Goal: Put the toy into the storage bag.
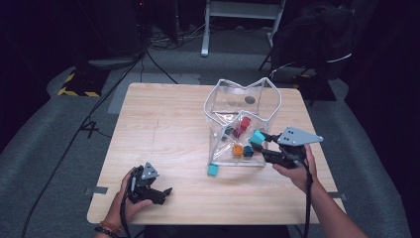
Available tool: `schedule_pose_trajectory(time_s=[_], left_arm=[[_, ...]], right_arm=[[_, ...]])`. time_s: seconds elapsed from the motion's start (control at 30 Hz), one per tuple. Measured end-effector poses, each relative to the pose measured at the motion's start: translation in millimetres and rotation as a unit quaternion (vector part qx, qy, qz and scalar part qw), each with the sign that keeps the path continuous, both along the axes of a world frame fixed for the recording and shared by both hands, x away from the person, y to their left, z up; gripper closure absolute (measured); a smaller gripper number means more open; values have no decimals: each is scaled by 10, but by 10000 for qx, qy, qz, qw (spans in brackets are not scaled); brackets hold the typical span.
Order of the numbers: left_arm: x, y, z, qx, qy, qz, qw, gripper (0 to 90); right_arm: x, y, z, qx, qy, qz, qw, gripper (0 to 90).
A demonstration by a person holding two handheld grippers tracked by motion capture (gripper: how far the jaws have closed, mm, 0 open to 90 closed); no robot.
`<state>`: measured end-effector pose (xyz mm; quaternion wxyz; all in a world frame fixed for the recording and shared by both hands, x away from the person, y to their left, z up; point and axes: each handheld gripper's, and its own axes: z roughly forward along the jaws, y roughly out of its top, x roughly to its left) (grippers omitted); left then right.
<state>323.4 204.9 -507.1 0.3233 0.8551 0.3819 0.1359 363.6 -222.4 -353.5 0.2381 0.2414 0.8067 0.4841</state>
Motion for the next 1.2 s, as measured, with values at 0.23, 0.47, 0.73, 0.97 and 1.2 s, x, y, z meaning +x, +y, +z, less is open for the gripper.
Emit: schedule_pose_trajectory(time_s=[0.23,0.47,0.73,0.97,1.2], left_arm=[[0,0,0,2,0,0,10000,1],[-1,-1,-1,-11,9,5,10000,1],[-1,-1,-1,-12,10,7,10000,1],[-1,-1,-1,-10,8,6,10000,1],[-1,-1,-1,-13,9,6,10000,1]], right_arm=[[108,-77,185,128,-32,-162,9998,579],[184,-106,295,130,-131,-343,9992,580],[303,-118,391,152,-152,-520,9984,580],[453,-86,455,130,-142,-690,9974,579],[618,-40,455,108,-4,-782,9969,579]])
